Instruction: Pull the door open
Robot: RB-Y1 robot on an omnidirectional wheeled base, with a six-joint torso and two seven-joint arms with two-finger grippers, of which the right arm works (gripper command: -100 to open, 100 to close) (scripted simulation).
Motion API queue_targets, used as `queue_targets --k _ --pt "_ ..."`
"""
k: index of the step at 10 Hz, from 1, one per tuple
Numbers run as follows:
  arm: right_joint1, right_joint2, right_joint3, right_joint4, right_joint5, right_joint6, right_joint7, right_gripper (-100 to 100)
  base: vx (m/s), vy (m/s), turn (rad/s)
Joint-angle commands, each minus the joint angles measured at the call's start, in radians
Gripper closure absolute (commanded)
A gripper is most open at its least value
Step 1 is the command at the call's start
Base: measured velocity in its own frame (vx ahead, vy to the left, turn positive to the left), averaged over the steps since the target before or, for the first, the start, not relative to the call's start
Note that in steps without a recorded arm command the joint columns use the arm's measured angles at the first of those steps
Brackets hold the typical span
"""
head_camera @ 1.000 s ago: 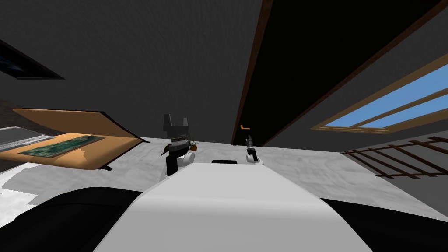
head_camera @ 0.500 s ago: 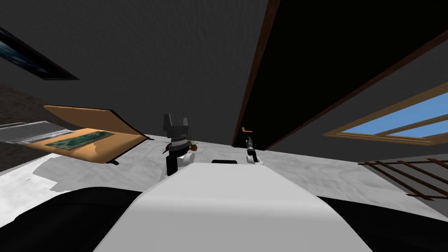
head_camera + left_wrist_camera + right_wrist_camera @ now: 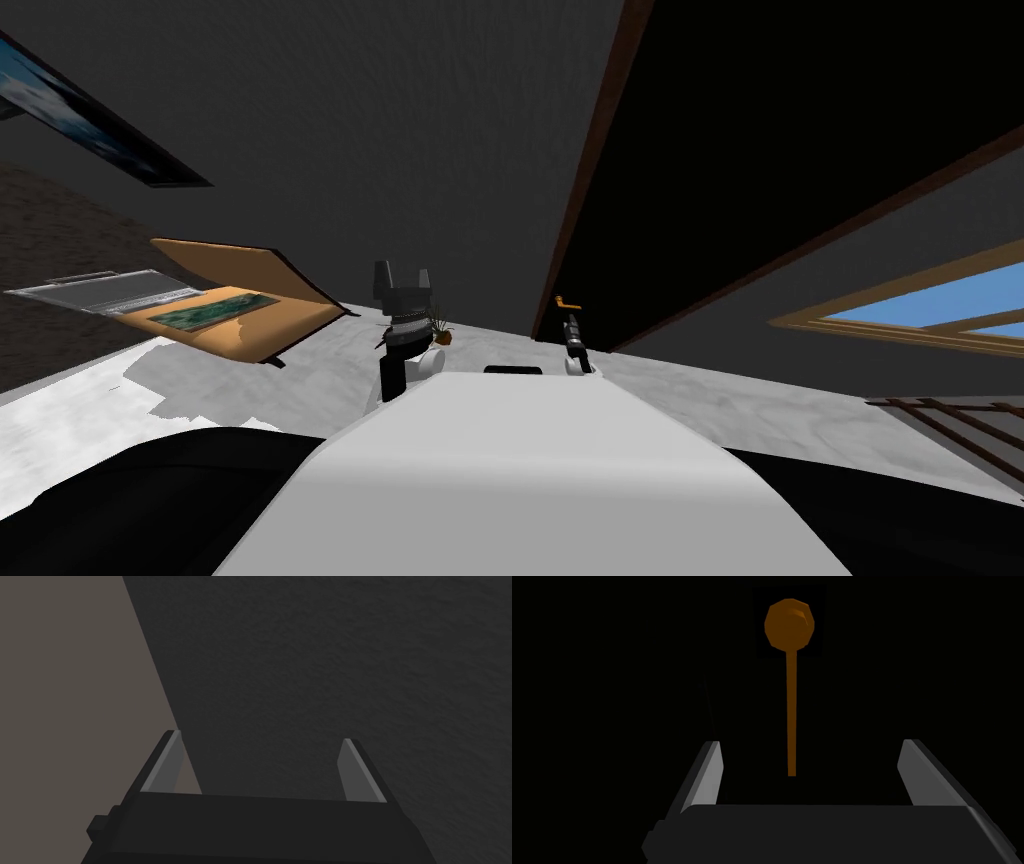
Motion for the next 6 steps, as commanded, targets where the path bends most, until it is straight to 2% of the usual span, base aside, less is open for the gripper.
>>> queue_targets --k 1,3,4,5,6 --pt "0.000 -0.019 -0.007 0.019 -0.006 -0.013 -0.018 -100 0.188 0.038 0.148" --pt "0.019 -0.054 -0.021 0.032 -0.019 -0.031 -0.047 -100 0.173 0.054 0.148" --pt "0.019 -0.054 -0.021 0.032 -0.019 -0.031 -0.047 -100 0.143 0.032 0.053" --pt "0.033 -0.080 -0.032 0.042 -0.027 -0.045 -0.069 -100 0.184 0.013 0.164" --pt "0.041 -0.094 -0.037 0.048 -0.032 -0.052 -0.081 -100 0.223 -0.009 0.154"
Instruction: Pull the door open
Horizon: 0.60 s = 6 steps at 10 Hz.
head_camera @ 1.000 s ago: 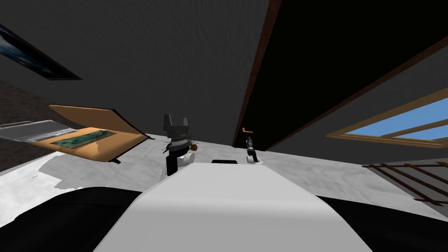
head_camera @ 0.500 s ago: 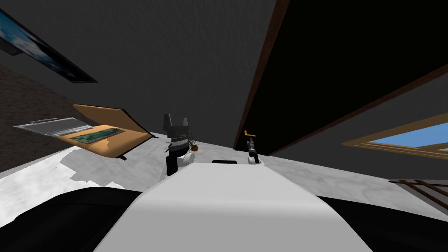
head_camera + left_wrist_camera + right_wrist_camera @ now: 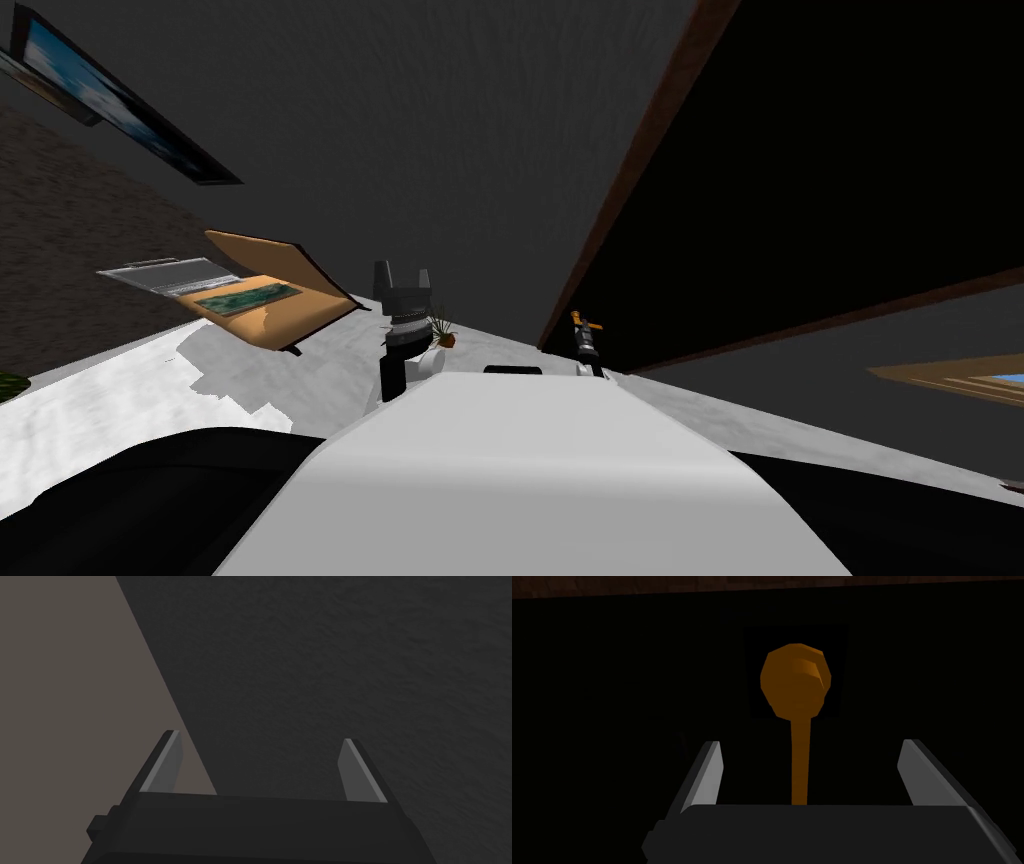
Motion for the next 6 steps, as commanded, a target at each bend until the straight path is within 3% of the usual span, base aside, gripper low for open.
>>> queue_targets --k 1,3,4,6 --pt "0.015 -0.026 -0.007 -0.004 -0.007 -0.001 -0.024 -100 0.200 -0.030 0.078" --pt "0.021 -0.023 -0.007 -0.025 -0.006 0.013 -0.021 -100 0.074 -0.017 0.013" --pt "0.021 -0.023 -0.007 -0.025 -0.006 0.013 -0.021 100 0.000 0.000 0.000" --pt "0.021 -0.023 -0.007 -0.025 -0.006 0.013 -0.021 100 -0.015 0.001 -0.004"
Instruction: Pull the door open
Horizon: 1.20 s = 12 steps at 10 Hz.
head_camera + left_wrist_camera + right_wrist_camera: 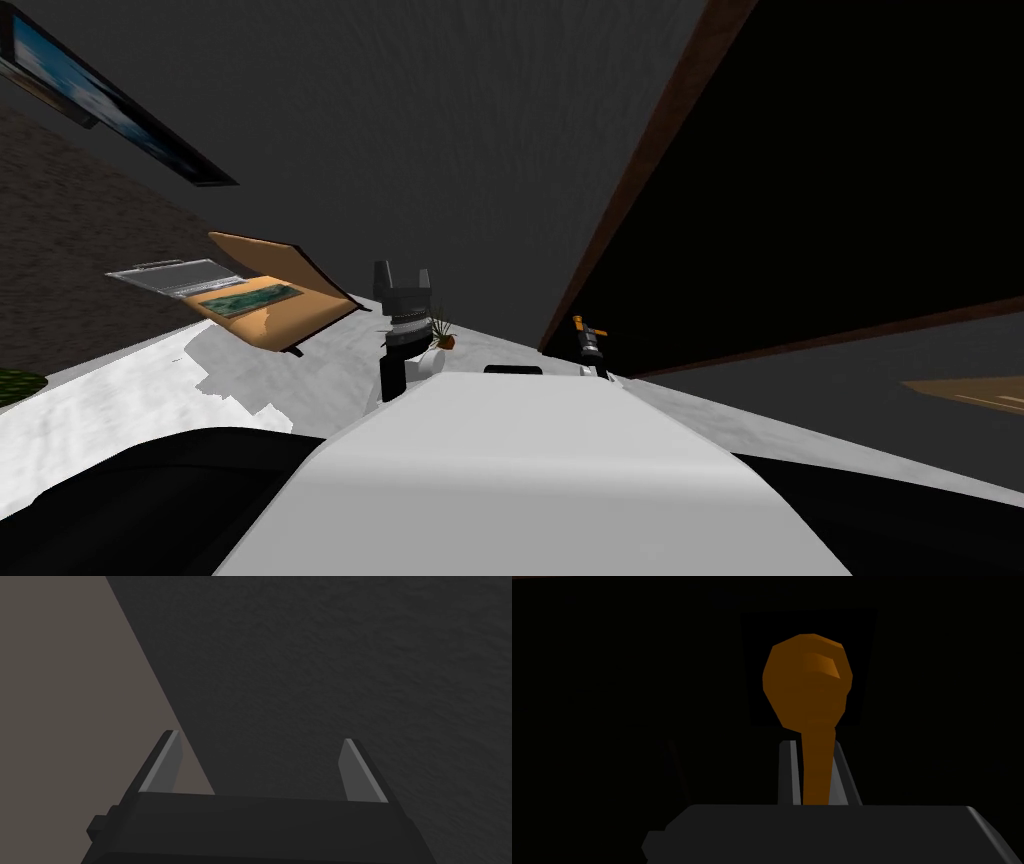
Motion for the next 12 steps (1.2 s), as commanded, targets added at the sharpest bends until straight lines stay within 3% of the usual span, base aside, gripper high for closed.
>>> queue_targets --k 1,5,12 --pt "-0.001 0.001 0.001 -0.001 0.001 -0.002 0.000 100 -0.009 0.000 0.004" --pt "0.009 -0.010 0.014 0.000 0.008 -0.011 -0.017 100 -0.064 -0.018 0.046" --pt "0.057 -0.068 0.090 -0.005 0.049 -0.078 -0.110 100 -0.216 -0.047 0.128"
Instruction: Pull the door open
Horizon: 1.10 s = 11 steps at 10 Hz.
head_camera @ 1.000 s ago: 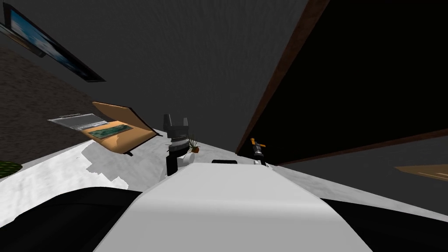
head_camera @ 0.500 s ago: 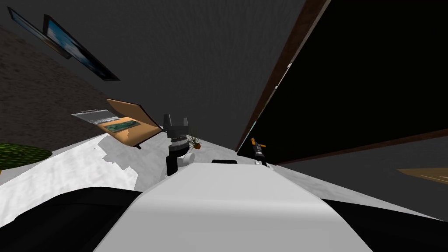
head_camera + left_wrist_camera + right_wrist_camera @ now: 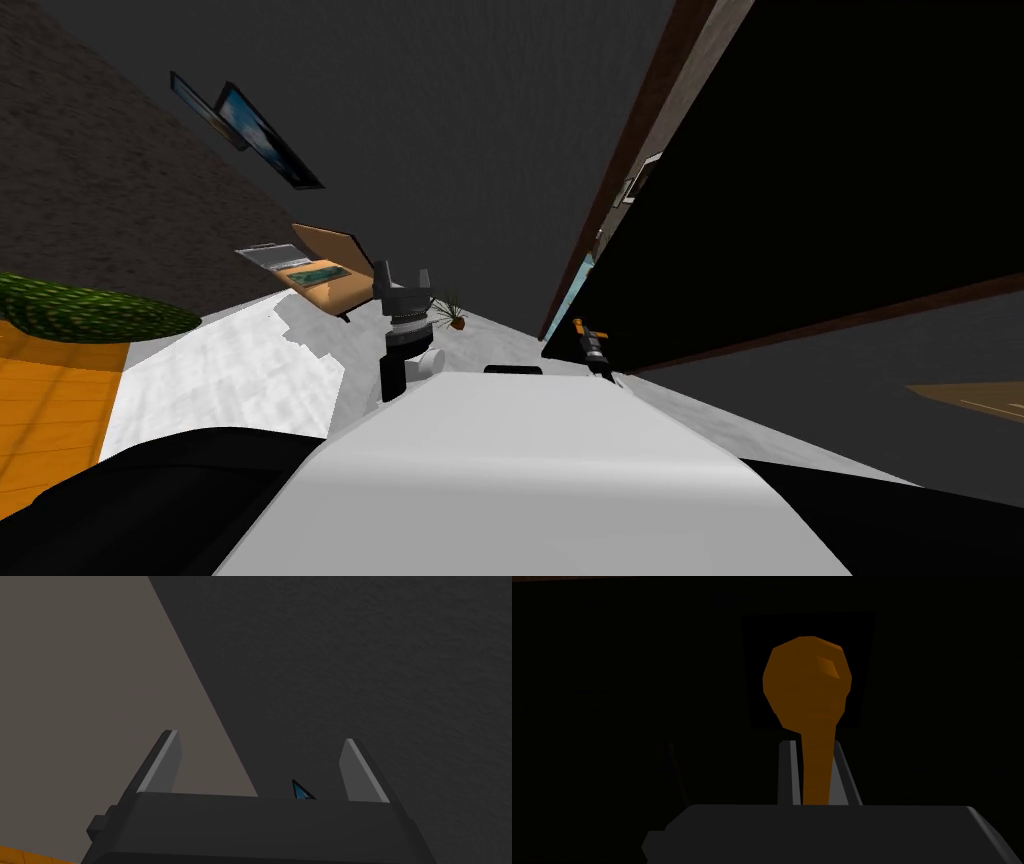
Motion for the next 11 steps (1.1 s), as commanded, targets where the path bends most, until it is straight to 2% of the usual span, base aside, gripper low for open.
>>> queue_targets --k 1,2,4,8,11 --pt "0.009 -0.009 0.016 -0.001 0.009 -0.016 -0.019 100 -0.248 -0.064 0.117" --pt "0.005 -0.006 0.009 -0.001 0.005 -0.009 -0.011 100 -0.116 -0.026 0.028" --pt "0.030 -0.023 0.032 -0.002 0.015 -0.039 -0.036 100 -0.185 -0.012 0.126" --pt "0.076 -0.062 0.072 -0.009 0.032 -0.102 -0.084 100 -0.245 -0.075 0.152" --pt "0.095 -0.077 0.088 -0.012 0.039 -0.128 -0.104 100 -0.206 -0.077 0.091"
